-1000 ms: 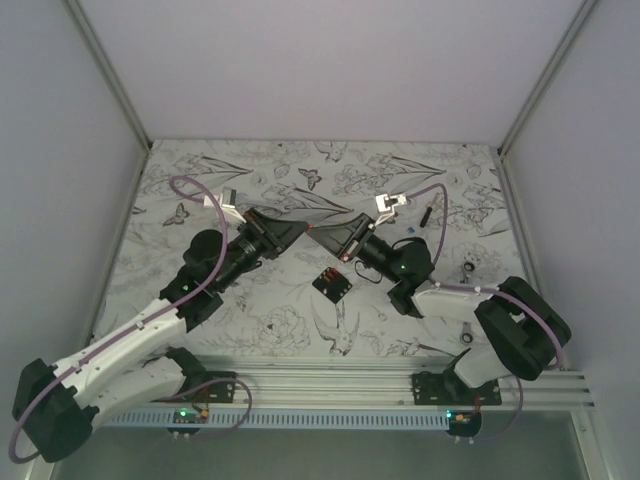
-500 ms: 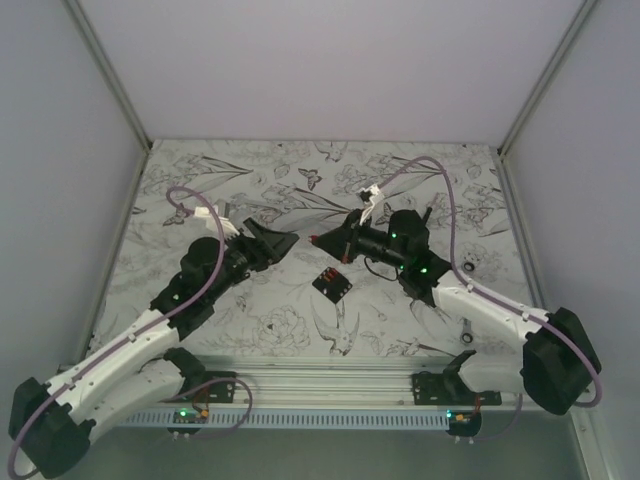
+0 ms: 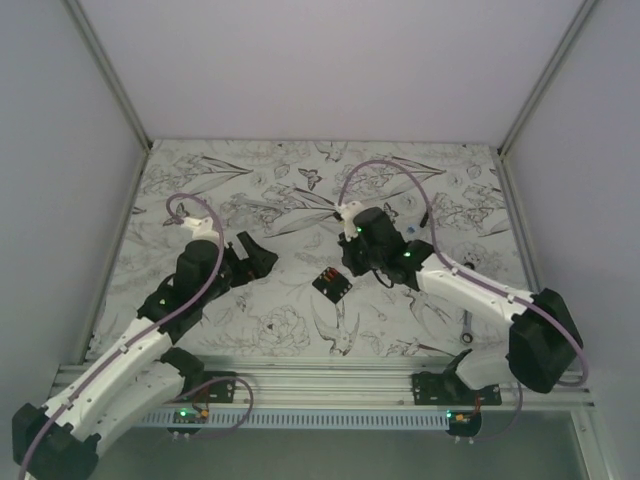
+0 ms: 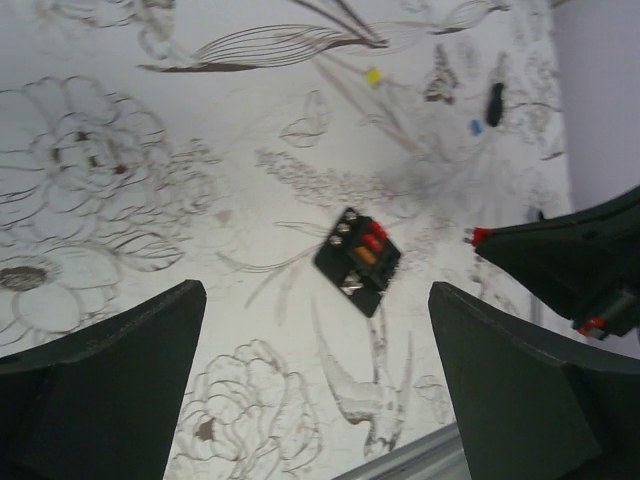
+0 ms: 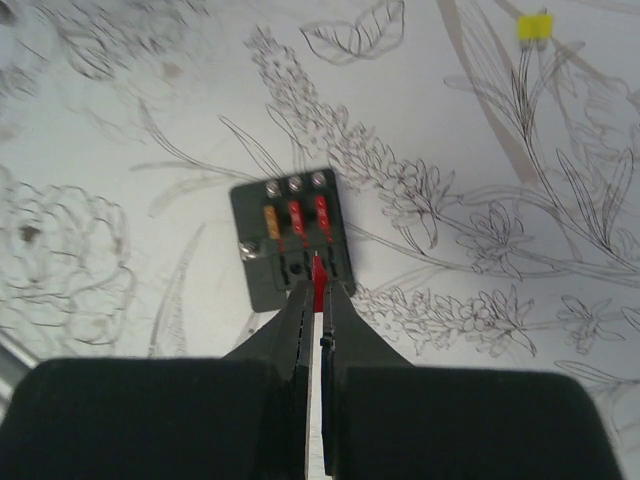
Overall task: Snap on the fuse box
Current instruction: Pick up the fuse from the center of the board, then install the fuse at the fuse box base.
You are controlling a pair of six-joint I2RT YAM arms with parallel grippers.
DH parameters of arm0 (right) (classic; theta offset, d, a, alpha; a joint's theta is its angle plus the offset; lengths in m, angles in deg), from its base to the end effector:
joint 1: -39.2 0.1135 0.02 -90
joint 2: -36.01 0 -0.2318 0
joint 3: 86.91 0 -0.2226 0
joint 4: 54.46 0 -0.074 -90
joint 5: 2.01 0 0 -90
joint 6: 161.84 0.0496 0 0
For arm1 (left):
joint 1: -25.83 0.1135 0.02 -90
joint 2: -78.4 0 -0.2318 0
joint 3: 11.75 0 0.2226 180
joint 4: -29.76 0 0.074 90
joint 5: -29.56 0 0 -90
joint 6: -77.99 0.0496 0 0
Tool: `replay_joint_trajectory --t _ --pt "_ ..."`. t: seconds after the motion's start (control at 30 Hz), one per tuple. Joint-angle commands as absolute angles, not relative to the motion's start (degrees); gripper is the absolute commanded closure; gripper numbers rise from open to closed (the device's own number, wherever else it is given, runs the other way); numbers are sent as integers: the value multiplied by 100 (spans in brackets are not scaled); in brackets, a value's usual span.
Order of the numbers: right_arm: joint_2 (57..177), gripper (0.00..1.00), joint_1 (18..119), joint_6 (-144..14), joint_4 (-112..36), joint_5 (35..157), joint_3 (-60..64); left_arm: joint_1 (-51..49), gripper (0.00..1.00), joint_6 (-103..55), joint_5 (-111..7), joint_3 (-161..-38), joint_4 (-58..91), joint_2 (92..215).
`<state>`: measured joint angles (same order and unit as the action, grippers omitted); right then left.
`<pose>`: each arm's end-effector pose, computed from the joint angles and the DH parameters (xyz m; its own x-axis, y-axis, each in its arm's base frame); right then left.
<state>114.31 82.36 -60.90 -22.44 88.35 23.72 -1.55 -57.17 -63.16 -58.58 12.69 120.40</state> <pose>0.2086 0.1960 0.2249 -0.5999 -0.3024 -0.7408 -0.5843 0.7981 0.1474 0.1701 -0.0854 0.2612 -0.4293 -0.5753 -0.6962 0.1614 0.7096 -0.6859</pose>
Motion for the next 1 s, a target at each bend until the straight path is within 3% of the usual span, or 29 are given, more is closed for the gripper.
replay_joint_trajectory --t 0.0,0.4,0.97 --pt "11892 100 8498 -6565 -1428 7888 1976 152 0 -5350 -6434 -5823 588 12195" --pt "12949 100 8834 -6873 -999 7730 1418 940 0 -5446 -5802 -5896 374 13033" --pt "13515 100 8939 -6946 -879 7560 1067 1388 0 -5595 -5383 -5998 266 13552"
